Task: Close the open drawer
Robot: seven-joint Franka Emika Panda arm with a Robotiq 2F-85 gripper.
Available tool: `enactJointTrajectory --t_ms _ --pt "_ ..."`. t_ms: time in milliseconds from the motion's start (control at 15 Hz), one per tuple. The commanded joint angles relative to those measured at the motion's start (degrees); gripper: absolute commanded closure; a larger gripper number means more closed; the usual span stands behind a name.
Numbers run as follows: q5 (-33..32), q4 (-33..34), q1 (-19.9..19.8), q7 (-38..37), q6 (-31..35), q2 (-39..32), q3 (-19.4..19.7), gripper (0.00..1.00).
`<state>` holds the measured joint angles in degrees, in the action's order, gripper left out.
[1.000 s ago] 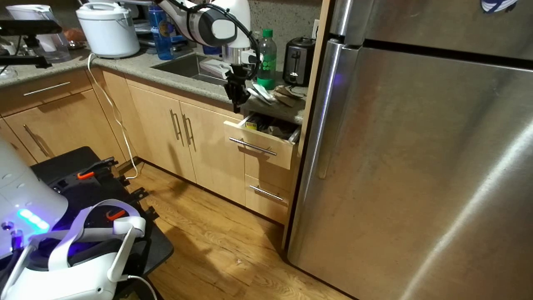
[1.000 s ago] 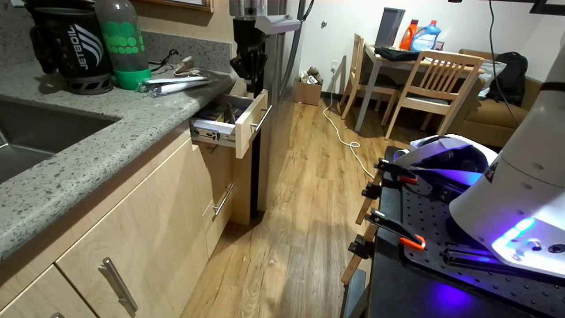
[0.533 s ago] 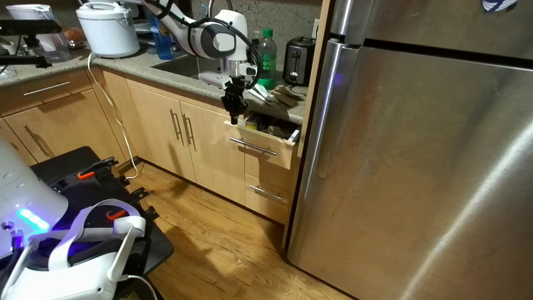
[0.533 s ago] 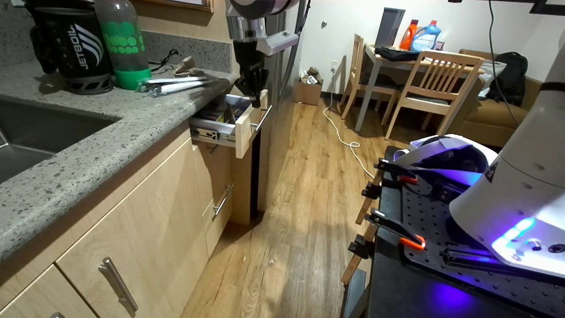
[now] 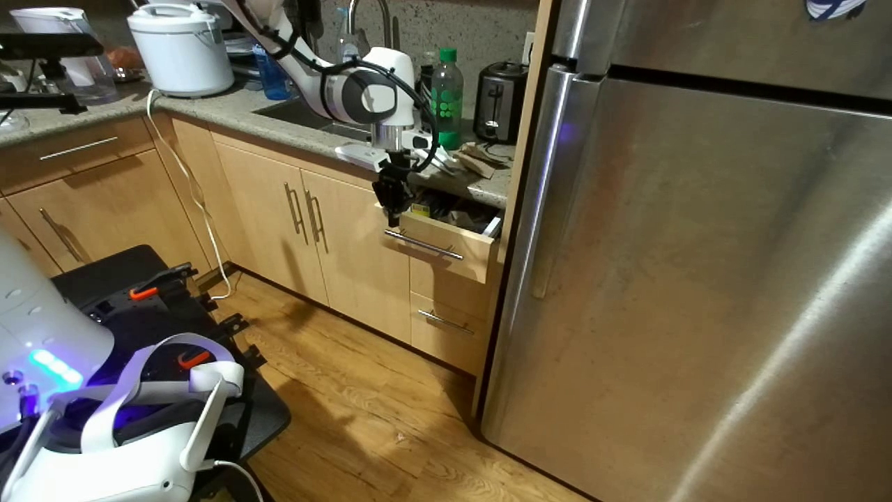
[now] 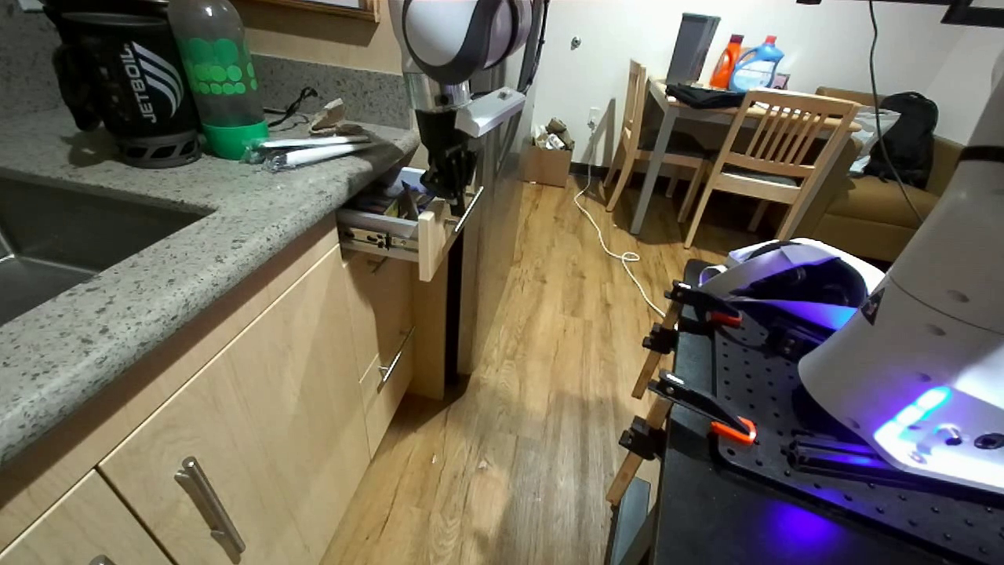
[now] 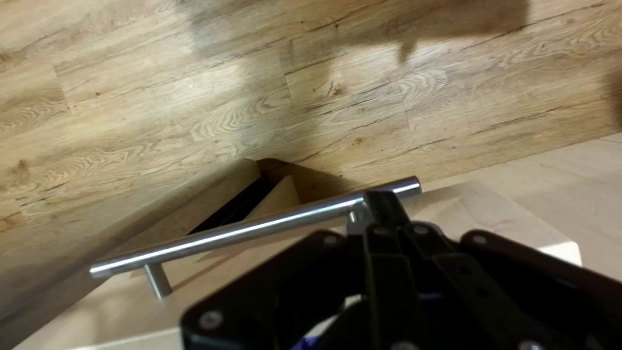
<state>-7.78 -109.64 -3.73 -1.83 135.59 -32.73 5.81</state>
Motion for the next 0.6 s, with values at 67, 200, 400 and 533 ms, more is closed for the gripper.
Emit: enactJointTrajectory --t_ms 67,200,400,533 --pt "-1.6 4.6 2.1 -4.6 2.8 -5.3 1.9 0.99" --pt "-1.7 5.6 2.4 -5.3 3.1 -5.9 2.4 0.99" --pt "-2.1 7.5 3.1 -6.3 3.8 -6.8 3.1 0.99" --pt "-2.3 8.5 3.6 -7.1 4.2 -7.5 3.6 0.99"
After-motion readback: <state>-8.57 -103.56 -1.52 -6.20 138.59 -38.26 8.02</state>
